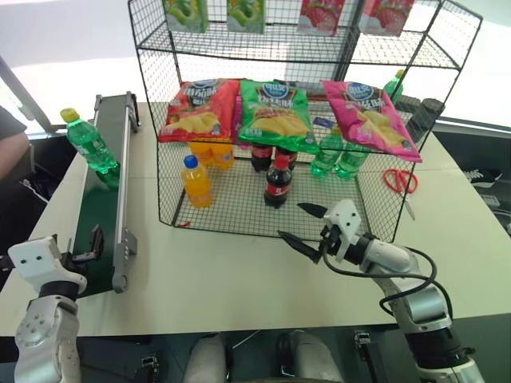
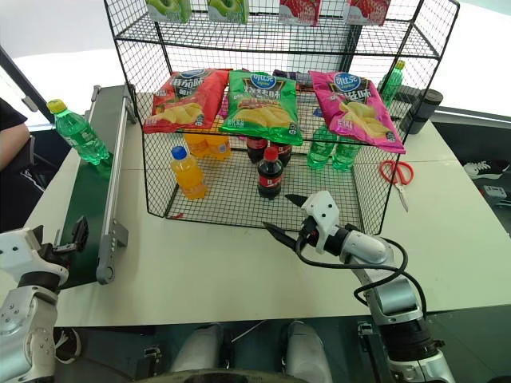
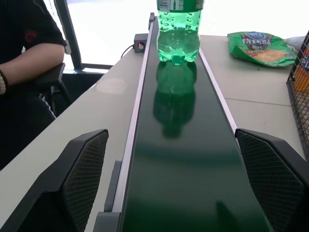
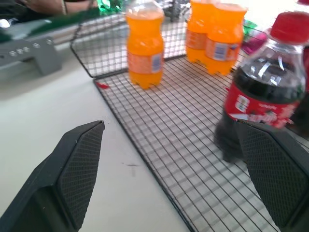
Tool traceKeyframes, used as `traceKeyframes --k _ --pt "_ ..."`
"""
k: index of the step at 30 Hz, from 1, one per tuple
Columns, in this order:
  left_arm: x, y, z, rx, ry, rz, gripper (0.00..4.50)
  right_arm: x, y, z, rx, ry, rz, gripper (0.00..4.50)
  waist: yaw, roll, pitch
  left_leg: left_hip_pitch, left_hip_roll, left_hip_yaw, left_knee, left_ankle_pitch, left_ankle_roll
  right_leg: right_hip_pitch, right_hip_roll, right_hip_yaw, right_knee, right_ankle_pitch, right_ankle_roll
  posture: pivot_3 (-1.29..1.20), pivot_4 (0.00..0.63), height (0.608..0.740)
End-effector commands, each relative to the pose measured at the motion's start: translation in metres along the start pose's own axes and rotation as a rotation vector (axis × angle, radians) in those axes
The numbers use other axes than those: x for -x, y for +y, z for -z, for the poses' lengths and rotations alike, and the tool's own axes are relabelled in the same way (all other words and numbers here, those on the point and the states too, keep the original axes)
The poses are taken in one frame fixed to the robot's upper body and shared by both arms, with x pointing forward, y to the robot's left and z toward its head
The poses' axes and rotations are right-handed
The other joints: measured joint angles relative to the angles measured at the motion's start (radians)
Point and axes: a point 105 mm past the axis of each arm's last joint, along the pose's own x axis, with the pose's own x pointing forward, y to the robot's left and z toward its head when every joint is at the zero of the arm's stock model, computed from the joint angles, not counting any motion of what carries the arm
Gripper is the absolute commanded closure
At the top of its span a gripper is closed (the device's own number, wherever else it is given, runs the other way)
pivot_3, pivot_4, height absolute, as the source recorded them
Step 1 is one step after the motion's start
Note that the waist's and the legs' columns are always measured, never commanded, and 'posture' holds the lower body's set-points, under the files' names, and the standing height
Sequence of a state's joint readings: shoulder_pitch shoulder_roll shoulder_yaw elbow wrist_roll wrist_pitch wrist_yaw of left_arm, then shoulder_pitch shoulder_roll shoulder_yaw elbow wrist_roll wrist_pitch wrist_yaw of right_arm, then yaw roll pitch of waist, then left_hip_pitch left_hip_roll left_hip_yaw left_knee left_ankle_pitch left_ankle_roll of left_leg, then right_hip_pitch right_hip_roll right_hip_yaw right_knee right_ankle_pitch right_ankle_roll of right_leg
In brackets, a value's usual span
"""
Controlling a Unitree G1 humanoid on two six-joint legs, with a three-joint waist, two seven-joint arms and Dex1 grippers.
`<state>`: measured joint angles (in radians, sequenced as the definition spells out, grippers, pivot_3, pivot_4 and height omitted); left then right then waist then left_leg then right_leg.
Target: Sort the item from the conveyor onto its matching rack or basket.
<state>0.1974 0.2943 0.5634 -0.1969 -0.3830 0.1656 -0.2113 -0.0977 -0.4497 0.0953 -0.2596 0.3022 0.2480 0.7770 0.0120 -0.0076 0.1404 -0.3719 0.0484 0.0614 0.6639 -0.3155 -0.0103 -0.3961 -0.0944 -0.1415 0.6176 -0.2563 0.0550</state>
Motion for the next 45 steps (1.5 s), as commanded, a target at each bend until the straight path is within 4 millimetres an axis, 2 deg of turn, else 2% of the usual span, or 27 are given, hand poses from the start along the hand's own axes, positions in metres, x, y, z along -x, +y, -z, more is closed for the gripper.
traceKeyframes --k 1,13,18,22,45 --pt "-0.001 0.001 -0.008 -0.017 -0.032 0.002 0.0 -0.003 0.018 -0.019 0.027 -0.054 -0.097 0.02 -0.001 0.0 0.0 0.0 0.0 0.0 0.0 0.0 0.0 0.0 0.0 0.0 0.0 0.0 0.0 0.0 0.15 0.736" --pt "-0.003 0.003 -0.01 -0.014 -0.044 -0.012 0.0 -0.013 0.031 -0.025 0.047 -0.057 -0.162 0.02 0.0 0.0 0.0 0.0 0.0 0.0 0.0 0.0 0.0 0.0 -0.001 0.0 0.0 0.0 0.0 0.0 0.15 0.736" --pt "-0.003 0.003 -0.011 -0.01 -0.052 -0.011 0.0 -0.013 0.031 -0.027 0.05 -0.064 -0.167 0.02 0.0 0.0 0.0 0.0 0.0 0.0 0.0 0.0 0.0 0.0 -0.001 0.0 0.0 0.0 0.0 0.0 0.15 0.736" --pt "-0.003 0.004 -0.012 -0.012 -0.056 -0.011 0.0 -0.011 0.039 -0.034 0.047 -0.093 -0.211 0.02 0.0 0.0 0.0 0.0 0.0 0.0 0.0 0.0 0.0 0.0 -0.001 0.0 0.0 0.0 0.0 0.0 0.15 0.736" --pt "-0.007 0.0 -0.018 -0.011 -0.081 0.01 0.0 -0.013 0.044 -0.027 0.019 -0.08 -0.241 0.02 0.0 0.0 0.0 0.0 0.0 0.0 0.0 0.0 0.0 0.0 -0.002 0.0 0.0 0.0 0.0 0.0 0.15 0.736"
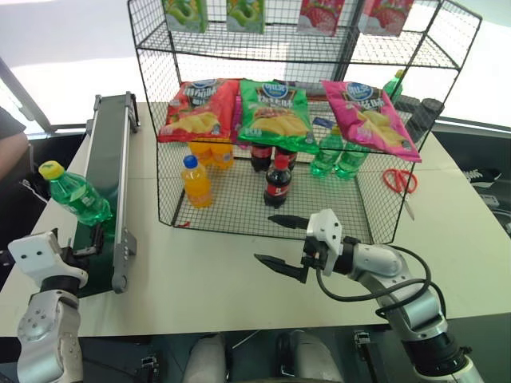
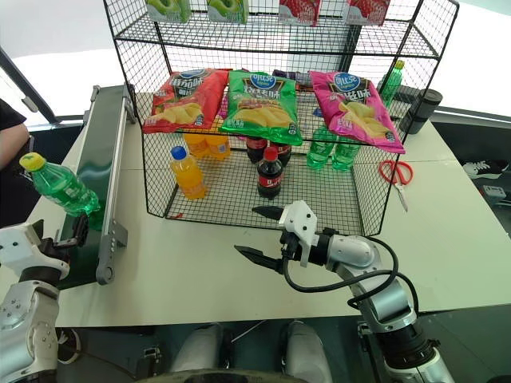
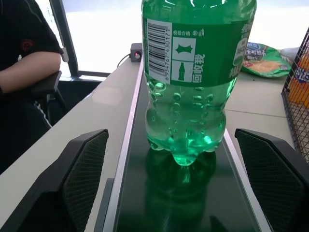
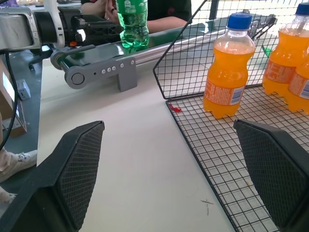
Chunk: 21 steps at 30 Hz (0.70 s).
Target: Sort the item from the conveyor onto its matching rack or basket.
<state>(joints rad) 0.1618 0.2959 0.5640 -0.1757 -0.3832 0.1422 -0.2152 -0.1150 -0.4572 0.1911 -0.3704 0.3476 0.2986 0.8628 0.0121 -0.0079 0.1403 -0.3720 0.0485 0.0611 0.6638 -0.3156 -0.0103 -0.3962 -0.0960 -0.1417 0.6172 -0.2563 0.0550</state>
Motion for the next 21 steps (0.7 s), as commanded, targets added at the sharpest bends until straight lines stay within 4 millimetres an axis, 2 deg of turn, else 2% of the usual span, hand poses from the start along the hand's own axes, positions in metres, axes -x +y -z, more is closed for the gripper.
traceKeyframes --k 1,11,14,16,17,21 --pt "-0.0014 0.0024 -0.012 -0.021 -0.045 0.005 0.0 -0.0016 0.0032 -0.0068 0.01 -0.031 -0.016 0.02 0.0 0.0 0.0 0.0 0.0 0.0 0.0 0.0 0.0 0.0 0.0 0.0 0.0 0.0 0.0 0.0 0.15 0.736" --pt "-0.0019 0.0 -0.0101 -0.022 -0.036 0.012 0.0 -0.0022 0.0037 -0.0061 0.003 -0.032 -0.02 0.02 -0.001 0.0 0.0 0.0 0.0 0.0 0.0 0.0 0.0 0.0 0.0 0.0 0.0 0.0 0.0 0.0 0.15 0.736" --pt "-0.0007 -0.0012 -0.0082 -0.021 -0.032 0.016 0.88 -0.0023 0.0037 -0.0061 0.003 -0.032 -0.021 0.0 -0.001 0.0 0.0 0.0 0.0 0.0 0.0 0.0 0.0 0.0 0.0 0.0 0.0 0.0 0.0 0.0 0.15 0.736" --pt "0.0001 -0.0016 -0.0077 -0.022 -0.032 0.015 1.72 -0.0023 0.0035 -0.0062 0.003 -0.032 -0.022 0.0 -0.001 0.0 0.0 0.0 0.0 0.0 0.0 0.0 0.0 0.0 0.0 0.0 0.0 0.0 0.0 0.0 0.15 0.736" --pt "0.0003 -0.0017 -0.0075 -0.024 -0.031 0.013 1.89 -0.0023 0.0033 -0.0062 0.003 -0.032 -0.022 0.0 -0.001 0.0 0.0 0.0 0.0 0.0 0.0 0.0 0.0 0.0 0.0 0.0 0.0 0.0 0.0 0.0 0.15 0.736" --pt "0.0012 -0.0005 -0.0135 -0.039 -0.054 0.011 1.89 -0.0025 0.0026 -0.0062 0.004 -0.033 -0.021 0.0 0.0 0.0 0.0 0.0 0.0 0.0 0.0 0.0 0.0 0.0 0.0 0.0 0.0 0.0 0.0 0.0 0.15 0.736"
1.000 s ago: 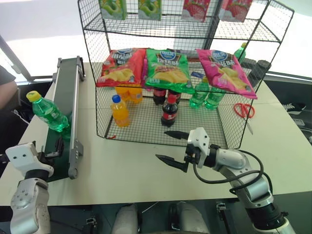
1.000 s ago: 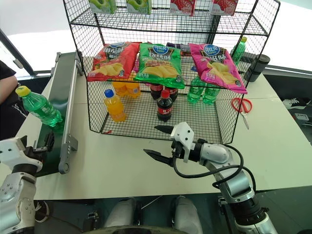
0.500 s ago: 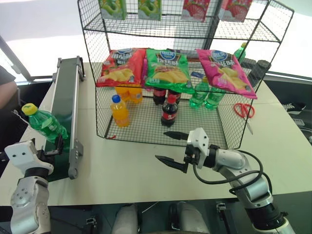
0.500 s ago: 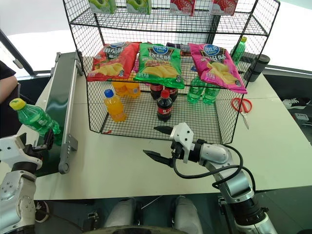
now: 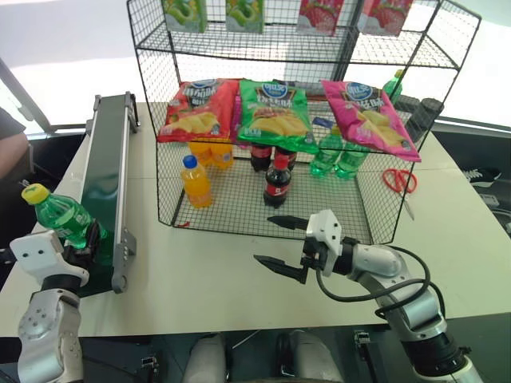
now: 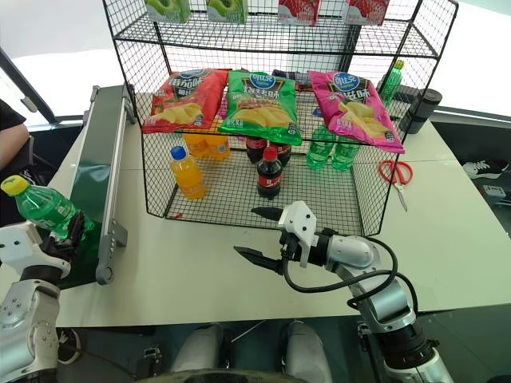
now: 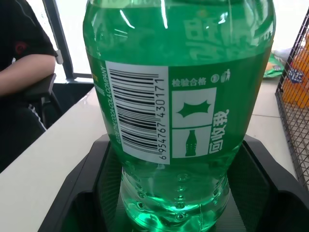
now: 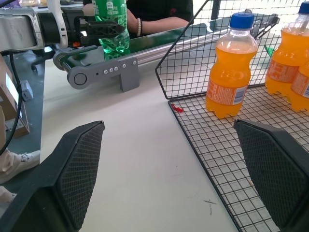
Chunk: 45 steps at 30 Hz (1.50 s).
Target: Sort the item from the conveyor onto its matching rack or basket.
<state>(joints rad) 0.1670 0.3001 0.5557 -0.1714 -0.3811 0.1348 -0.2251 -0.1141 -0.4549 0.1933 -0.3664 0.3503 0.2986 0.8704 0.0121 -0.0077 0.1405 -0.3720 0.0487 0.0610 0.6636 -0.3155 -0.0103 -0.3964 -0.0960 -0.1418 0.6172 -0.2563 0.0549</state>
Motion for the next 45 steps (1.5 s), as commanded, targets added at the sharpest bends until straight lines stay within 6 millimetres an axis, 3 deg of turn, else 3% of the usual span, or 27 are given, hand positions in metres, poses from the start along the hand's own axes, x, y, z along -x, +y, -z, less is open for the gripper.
traceKeyframes --k 1,4,9,14,18,25,32,40,43,44,45 --pt "0.001 0.002 -0.018 -0.038 -0.069 -0.003 1.89 -0.002 0.001 -0.007 0.012 -0.032 -0.012 0.0 0.0 0.0 0.0 0.0 0.0 0.0 0.0 0.0 0.0 0.0 0.0 0.0 0.0 0.0 0.0 0.0 0.15 0.736" --pt "-0.003 -0.001 -0.037 -0.06 -0.129 0.036 1.89 -0.002 -0.002 -0.007 0.022 -0.031 -0.003 0.0 0.0 -0.001 0.0 0.0 0.0 0.0 0.0 0.0 0.0 0.0 0.0 0.0 0.0 0.0 0.0 0.0 0.15 0.736" --pt "0.0 -0.045 -0.068 -0.115 -0.166 0.37 1.89 0.0 -0.006 -0.011 0.039 -0.026 0.0 0.0 0.001 -0.004 0.003 -0.002 0.0 -0.001 0.0 0.0 0.0 -0.001 0.0 0.0 -0.001 0.0 0.0 0.0 0.15 0.736" --pt "0.021 -0.099 -0.068 -0.108 -0.073 0.719 1.89 0.002 -0.013 -0.029 -0.016 -0.064 -0.008 0.0 0.0 0.0 0.005 -0.002 -0.001 0.001 0.0 0.0 0.0 0.0 -0.002 0.0 -0.003 0.0 0.0 0.0 0.15 0.736" --pt "0.045 -0.162 -0.064 -0.069 -0.005 1.063 1.89 -0.003 -0.014 -0.054 -0.035 -0.138 -0.019 0.0 0.0 0.001 0.006 -0.001 -0.001 0.0 0.0 0.0 0.0 0.0 -0.001 0.0 -0.002 0.0 0.0 0.0 0.15 0.736" --pt "0.048 -0.224 -0.059 -0.073 -0.007 1.371 1.89 -0.012 -0.008 -0.069 -0.068 -0.177 -0.04 0.0 0.001 0.001 0.006 -0.001 -0.001 -0.001 -0.001 0.0 0.0 0.0 0.004 0.0 -0.001 0.0 0.0 0.0 0.15 0.736" --pt "0.053 -0.257 -0.063 -0.094 -0.052 1.557 1.89 -0.01 -0.01 -0.072 -0.096 -0.195 -0.003 0.0 0.0 0.002 0.006 -0.001 -0.001 0.0 -0.001 0.0 0.0 -0.001 0.005 0.0 -0.001 0.0 0.0 0.0 0.15 0.736" --pt "0.05 -0.268 -0.064 -0.106 -0.085 1.596 1.89 -0.005 -0.008 -0.065 -0.116 -0.163 0.017 0.0 0.0 0.002 0.006 -0.001 -0.001 0.0 -0.001 0.0 0.0 -0.001 0.006 0.001 -0.001 0.0 0.0 0.0 0.15 0.736" --pt "0.049 -0.268 -0.065 -0.109 -0.096 1.587 1.89 -0.003 -0.006 -0.063 -0.128 -0.159 0.014 1.28 0.0 0.002 0.007 -0.001 -0.001 0.0 -0.001 0.0 0.0 -0.001 0.006 0.001 -0.001 0.0 0.0 0.0 0.15 0.736" --pt "0.05 -0.267 -0.065 -0.111 -0.097 1.585 1.89 -0.002 -0.006 -0.063 -0.128 -0.159 0.014 1.55 0.0 0.002 0.006 -0.001 -0.001 0.0 0.0 0.0 0.0 -0.001 0.006 0.001 -0.001 0.0 0.0 0.0 0.15 0.736" --pt "0.05 -0.267 -0.064 -0.115 -0.099 1.58 1.89 -0.002 -0.006 -0.063 -0.127 -0.159 0.014 1.55 0.0 0.002 0.006 -0.001 -0.001 0.0 0.0 0.0 0.0 -0.001 0.006 0.001 -0.001 0.0 0.0 0.0 0.15 0.736"
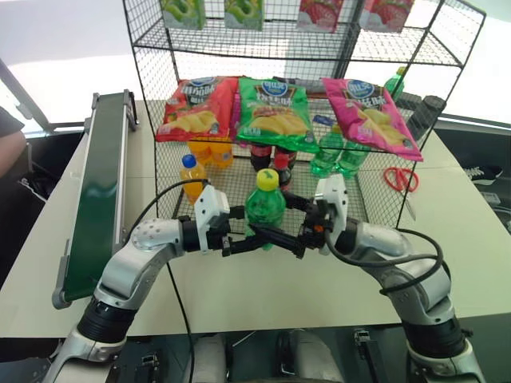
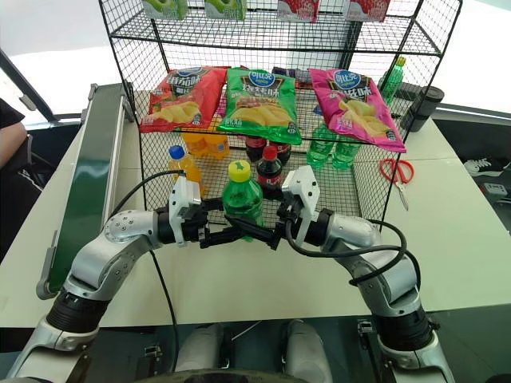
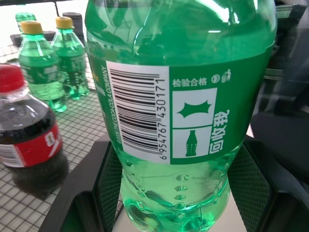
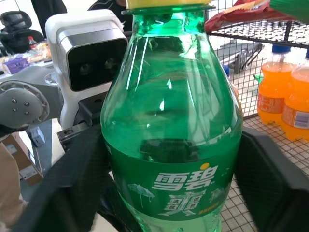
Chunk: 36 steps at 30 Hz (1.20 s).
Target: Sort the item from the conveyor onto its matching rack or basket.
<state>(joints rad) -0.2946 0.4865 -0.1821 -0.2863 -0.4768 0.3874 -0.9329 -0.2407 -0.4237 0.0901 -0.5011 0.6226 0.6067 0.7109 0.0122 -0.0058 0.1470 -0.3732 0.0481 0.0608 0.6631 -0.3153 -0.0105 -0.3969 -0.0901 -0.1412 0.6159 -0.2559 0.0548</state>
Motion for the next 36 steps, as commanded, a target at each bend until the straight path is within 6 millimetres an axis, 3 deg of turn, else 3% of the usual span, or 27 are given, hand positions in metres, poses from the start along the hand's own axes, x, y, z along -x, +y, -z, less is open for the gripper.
traceKeyframes --k 1,4,8,12,16,19,21,31,36 --pt "0.0 0.0 -0.02 -0.09 -0.059 -0.009 1.89 0.002 0.008 -0.01 0.027 -0.03 -0.03 1.55 0.0 0.0 0.0 0.0 0.0 0.0 0.0 0.0 0.0 0.0 0.0 0.0 0.0 0.0 0.0 0.0 0.15 0.736" --pt "0.002 -0.001 -0.019 -0.073 -0.063 -0.014 1.89 0.001 0.006 -0.011 0.036 -0.034 -0.022 1.55 0.0 0.0 0.0 0.0 0.0 0.0 0.0 0.0 0.0 0.0 0.0 0.0 0.0 0.0 0.0 0.0 0.15 0.736" --pt "0.006 -0.001 -0.014 -0.052 -0.044 -0.036 0.05 0.001 0.002 -0.012 0.043 -0.039 -0.001 1.55 0.0 0.0 0.0 0.0 0.0 0.0 0.0 0.0 0.0 0.0 0.0 0.0 0.0 0.0 0.0 0.0 0.15 0.736" --pt "0.018 -0.001 0.0 -0.032 0.009 -0.098 0.05 0.007 -0.015 -0.013 0.082 -0.042 0.105 1.55 -0.002 0.0 0.0 0.0 0.0 0.0 0.0 0.0 0.0 0.0 0.0 0.0 0.0 0.0 0.0 0.0 0.15 0.736" --pt "0.041 -0.001 0.021 0.016 0.069 -0.194 0.05 0.024 -0.047 -0.01 0.143 -0.024 0.307 1.55 0.0 0.0 0.0 0.0 0.001 0.0 0.0 0.0 0.0 0.0 0.0 0.0 0.0 0.0 0.0 0.0 0.15 0.736" --pt "0.055 0.003 0.029 0.016 0.084 -0.289 0.05 0.038 -0.069 0.004 0.155 0.013 0.456 1.55 0.002 0.0 0.0 0.0 0.001 0.0 0.0 0.0 0.0 0.0 -0.001 0.0 0.0 0.0 0.0 0.0 0.15 0.736" --pt "0.059 0.011 0.021 0.04 0.014 -0.38 0.05 0.051 -0.085 0.021 0.156 0.021 0.582 1.55 0.003 0.0 0.0 0.0 0.001 0.0 0.0 0.0 0.0 0.0 -0.002 0.0 0.0 0.0 0.0 0.0 0.15 0.736" --pt "0.042 0.0 0.001 0.01 -0.048 -0.351 0.05 0.089 -0.132 0.05 0.14 -0.052 0.989 1.55 -0.006 0.004 0.002 0.001 0.001 0.001 0.0 0.0 -0.001 0.0 -0.001 0.001 0.002 0.0 0.0 0.0 0.15 0.736" --pt "0.039 -0.001 0.001 0.009 -0.044 -0.342 0.05 0.094 -0.141 0.054 0.105 -0.092 1.051 1.55 -0.006 0.005 0.001 0.001 0.001 0.001 0.0 0.001 -0.001 0.0 -0.001 0.002 0.002 0.0 0.0 0.0 0.15 0.736"
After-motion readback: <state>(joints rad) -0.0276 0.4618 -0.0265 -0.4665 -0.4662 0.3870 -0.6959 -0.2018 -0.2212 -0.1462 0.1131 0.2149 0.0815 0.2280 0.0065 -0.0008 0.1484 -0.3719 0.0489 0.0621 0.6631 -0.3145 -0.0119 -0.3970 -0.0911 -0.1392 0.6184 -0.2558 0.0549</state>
